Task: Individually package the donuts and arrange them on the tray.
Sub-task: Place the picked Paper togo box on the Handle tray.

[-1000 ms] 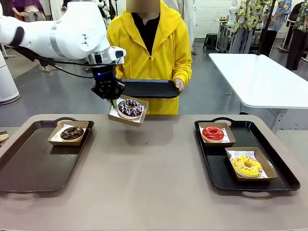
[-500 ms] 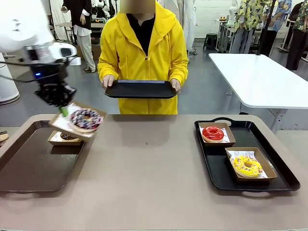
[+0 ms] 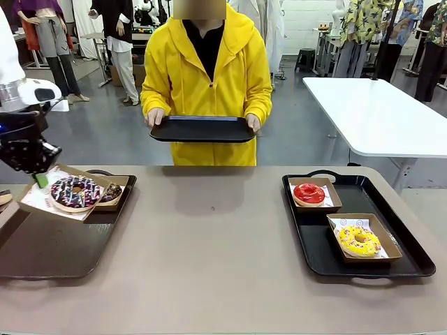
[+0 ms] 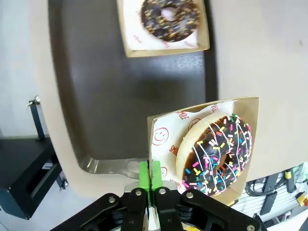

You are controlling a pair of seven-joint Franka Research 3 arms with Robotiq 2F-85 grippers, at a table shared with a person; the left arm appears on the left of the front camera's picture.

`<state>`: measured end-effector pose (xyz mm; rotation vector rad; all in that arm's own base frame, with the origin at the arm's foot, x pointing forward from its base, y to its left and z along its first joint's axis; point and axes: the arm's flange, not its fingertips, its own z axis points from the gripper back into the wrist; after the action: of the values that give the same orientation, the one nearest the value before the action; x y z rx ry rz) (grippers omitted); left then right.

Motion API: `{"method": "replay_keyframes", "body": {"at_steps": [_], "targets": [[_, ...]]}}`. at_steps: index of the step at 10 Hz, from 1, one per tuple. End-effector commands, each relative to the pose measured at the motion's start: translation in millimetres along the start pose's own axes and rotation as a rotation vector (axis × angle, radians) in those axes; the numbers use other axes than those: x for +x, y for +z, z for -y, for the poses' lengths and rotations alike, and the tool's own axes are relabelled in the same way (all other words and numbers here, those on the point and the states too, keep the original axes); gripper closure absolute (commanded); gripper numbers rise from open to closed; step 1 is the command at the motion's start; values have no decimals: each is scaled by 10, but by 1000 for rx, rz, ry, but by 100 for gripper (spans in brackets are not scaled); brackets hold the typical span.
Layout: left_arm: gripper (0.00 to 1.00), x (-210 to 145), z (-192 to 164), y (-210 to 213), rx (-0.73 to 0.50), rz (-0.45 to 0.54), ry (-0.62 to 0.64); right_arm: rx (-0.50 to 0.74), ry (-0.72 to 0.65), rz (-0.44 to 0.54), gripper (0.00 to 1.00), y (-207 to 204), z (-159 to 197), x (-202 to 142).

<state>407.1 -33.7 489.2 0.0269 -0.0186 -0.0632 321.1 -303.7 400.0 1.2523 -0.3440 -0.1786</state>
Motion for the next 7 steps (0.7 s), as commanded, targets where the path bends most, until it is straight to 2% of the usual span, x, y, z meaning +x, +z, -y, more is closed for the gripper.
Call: {"method": "replay_keyframes", "body": {"at_steps": [1, 7], "targets": [[99, -52, -115, -45, 48, -20, 34, 10, 3, -2, 0, -3, -11, -10], [99, -19, -89, -43, 17, -11, 13, 10, 3, -2, 0, -3, -11, -10]]}}
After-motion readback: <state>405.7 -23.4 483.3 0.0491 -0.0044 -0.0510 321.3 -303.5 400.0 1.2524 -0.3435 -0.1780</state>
